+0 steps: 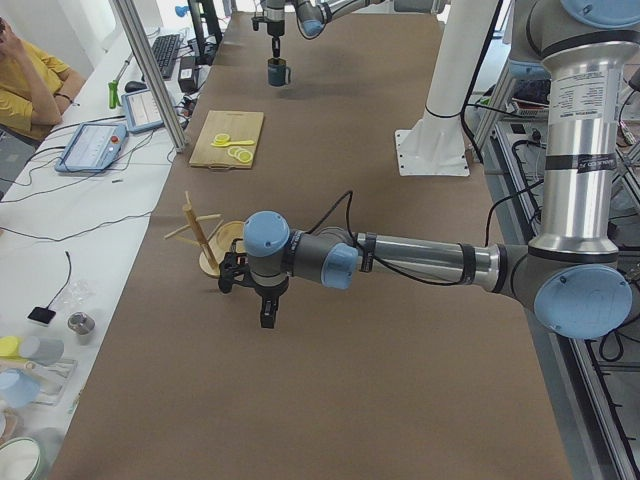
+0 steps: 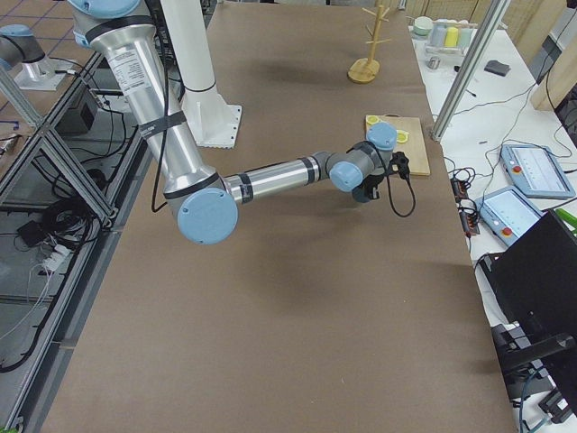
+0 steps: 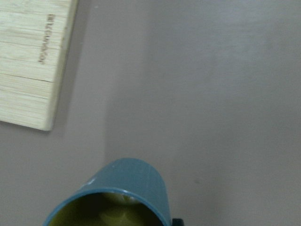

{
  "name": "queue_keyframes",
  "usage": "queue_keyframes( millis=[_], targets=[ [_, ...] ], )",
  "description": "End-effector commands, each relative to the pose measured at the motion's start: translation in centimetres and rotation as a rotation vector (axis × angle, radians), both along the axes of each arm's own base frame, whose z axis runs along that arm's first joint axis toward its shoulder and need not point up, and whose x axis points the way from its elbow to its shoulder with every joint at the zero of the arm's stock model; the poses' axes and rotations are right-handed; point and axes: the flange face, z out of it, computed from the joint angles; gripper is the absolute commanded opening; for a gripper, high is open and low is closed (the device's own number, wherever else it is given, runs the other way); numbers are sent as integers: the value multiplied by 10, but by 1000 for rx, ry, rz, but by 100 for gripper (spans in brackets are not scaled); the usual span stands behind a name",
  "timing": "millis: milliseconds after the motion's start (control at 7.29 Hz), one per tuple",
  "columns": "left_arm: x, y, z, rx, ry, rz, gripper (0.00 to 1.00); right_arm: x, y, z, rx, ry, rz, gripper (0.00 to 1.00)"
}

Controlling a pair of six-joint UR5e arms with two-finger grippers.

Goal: Hang cup on storage rack
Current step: 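Push the blue mug with the right gripper toward the table center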

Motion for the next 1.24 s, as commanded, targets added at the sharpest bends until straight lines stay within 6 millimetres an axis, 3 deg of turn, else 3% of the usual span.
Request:
queue_keyframes(
  millis=[0,275,412,549,824,1098],
  targets=[
    [0,-1,-1,22,3,2,99,-114,32,-114,-186,-62,98,0],
    [3,-3,-7,84,9,6,99,-202,94,-214,-245,-20,121,0],
    [4,-2,-8,91,11,7,99,-225,116,-240,-298,-10,119,0],
    [4,-3,-8,94,12,9,99,-251,142,-250,-327,0,115,0],
    [8,-3,-7,93,13,15,99,-294,179,-237,-322,59,120,0],
    [16,-4,-10,116,16,30,99,-293,180,-236,-333,79,122,1]
  ],
)
